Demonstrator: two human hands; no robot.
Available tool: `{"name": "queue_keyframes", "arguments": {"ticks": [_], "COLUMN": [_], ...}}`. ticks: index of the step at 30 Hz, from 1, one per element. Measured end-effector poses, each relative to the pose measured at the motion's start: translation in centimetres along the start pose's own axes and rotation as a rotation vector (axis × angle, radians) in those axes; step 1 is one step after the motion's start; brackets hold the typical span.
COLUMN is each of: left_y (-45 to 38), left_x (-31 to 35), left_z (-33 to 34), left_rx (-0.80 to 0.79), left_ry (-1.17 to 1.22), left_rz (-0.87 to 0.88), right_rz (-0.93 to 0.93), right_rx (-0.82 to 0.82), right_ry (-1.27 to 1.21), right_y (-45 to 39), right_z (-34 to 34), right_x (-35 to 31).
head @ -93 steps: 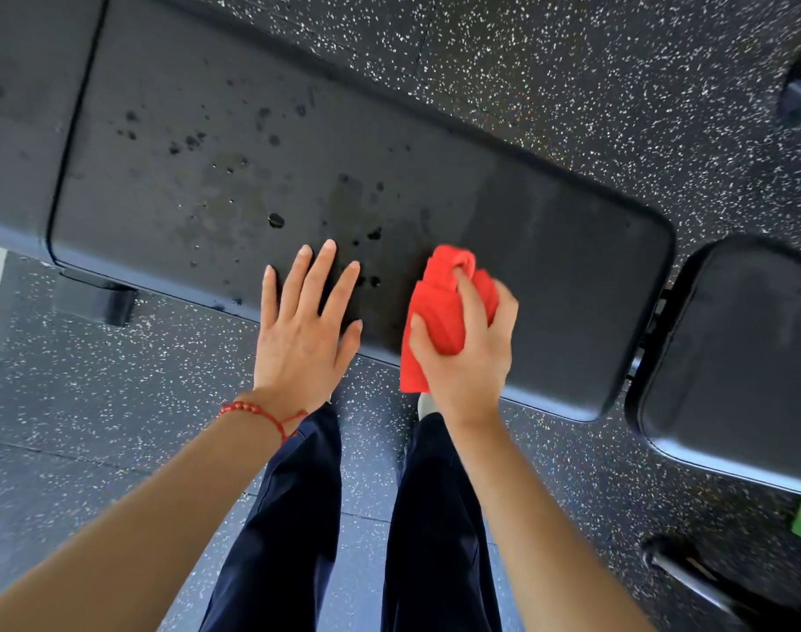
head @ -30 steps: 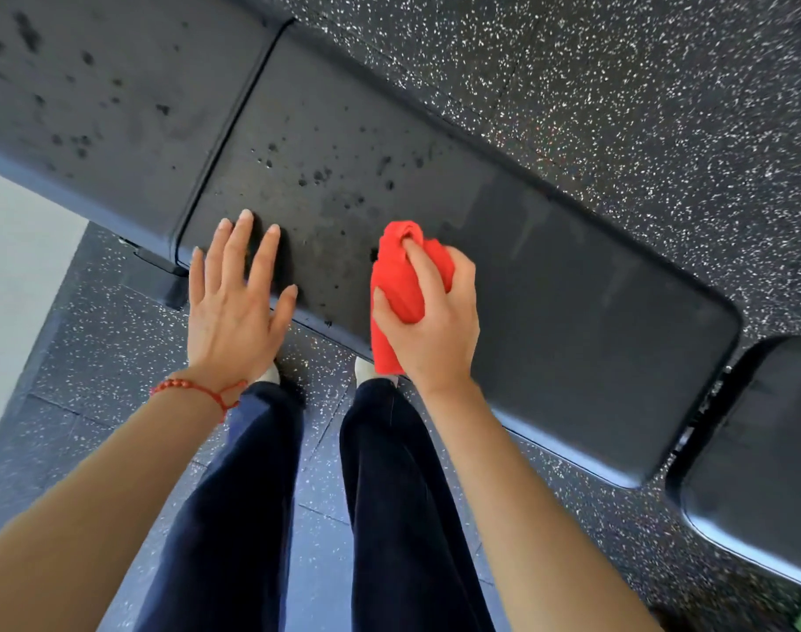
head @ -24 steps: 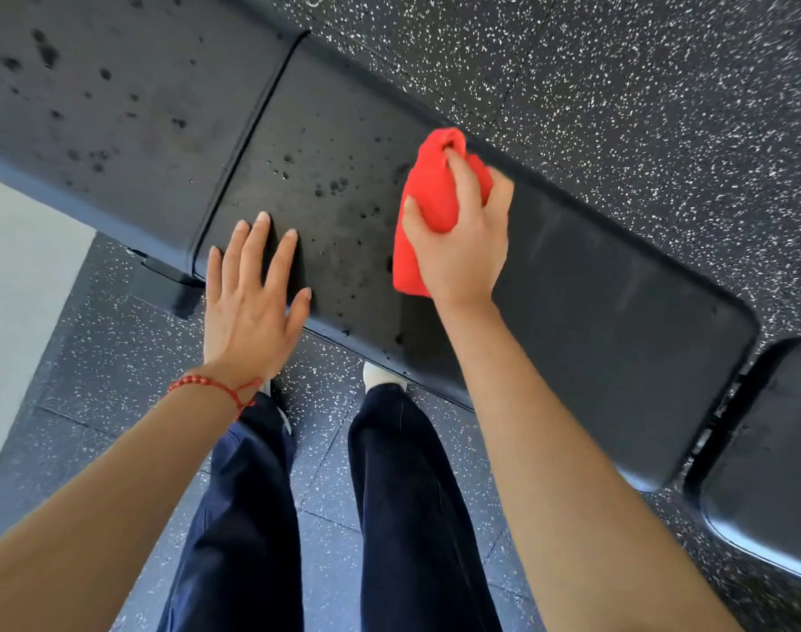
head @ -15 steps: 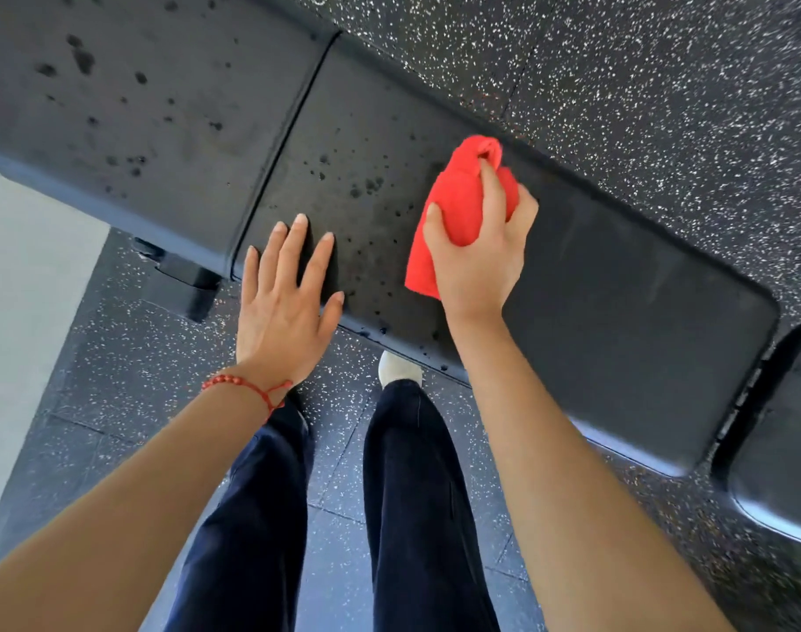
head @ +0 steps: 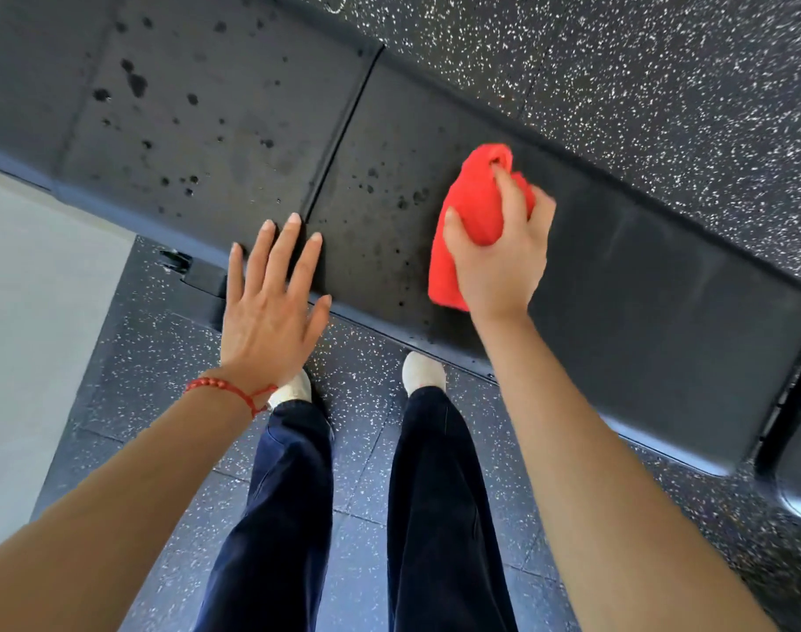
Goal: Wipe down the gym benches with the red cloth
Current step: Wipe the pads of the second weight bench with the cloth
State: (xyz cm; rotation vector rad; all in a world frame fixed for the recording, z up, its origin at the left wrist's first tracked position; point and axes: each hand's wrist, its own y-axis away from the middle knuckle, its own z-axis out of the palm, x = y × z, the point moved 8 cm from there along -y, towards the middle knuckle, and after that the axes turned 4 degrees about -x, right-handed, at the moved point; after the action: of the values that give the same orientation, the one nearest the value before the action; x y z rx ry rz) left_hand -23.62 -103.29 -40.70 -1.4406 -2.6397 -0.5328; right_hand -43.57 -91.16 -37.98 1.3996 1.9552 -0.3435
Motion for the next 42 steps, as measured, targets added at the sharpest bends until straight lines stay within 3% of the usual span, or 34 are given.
{"name": "queue_keyframes", "arguments": {"ticks": [6,10,18,25,30,35,42], "left_y": [0.0,0.1,0.0,0.0,-0.8,-1.3,-1.3], "left_x": [-0.3,-0.3,-0.6,-1.0,-3.5,-5.0,-5.0], "left_z": [0.0,0.1,0.1,-0.3,-1.8,-1.6,-1.5], "left_rx": [0.034,0.042,0.025,0.018,0.064,0.059,0.085], "left_ry": [-0.019,-0.015,-0.016,-0.020,0.027,0.033,0.031], "left_rz": [0.048,0.039,0.060,0.090,-0.021,-0.063,-0.053], "right_rz": [0.053,0.046,-0.037,0.015,-0.003,-0.036,-0.163], "right_rx": [0.075,0.084,-0.083,0.006,0.042,0.017,-0.167], "right_ry": [-0.007,0.002,-0.011,-0.049,-0.040,-0.025,0.030], "right_y": [-4.4,-1.4,7.6,-1.9,-5.4,-0.7,7.7], "right_z": [0.2,0.9,4.6,4.7,4.8,5.8,8.6], "right_x": [-1.3,-1.2,-1.9,-5.2,-6.4,-6.3,-6.7]}}
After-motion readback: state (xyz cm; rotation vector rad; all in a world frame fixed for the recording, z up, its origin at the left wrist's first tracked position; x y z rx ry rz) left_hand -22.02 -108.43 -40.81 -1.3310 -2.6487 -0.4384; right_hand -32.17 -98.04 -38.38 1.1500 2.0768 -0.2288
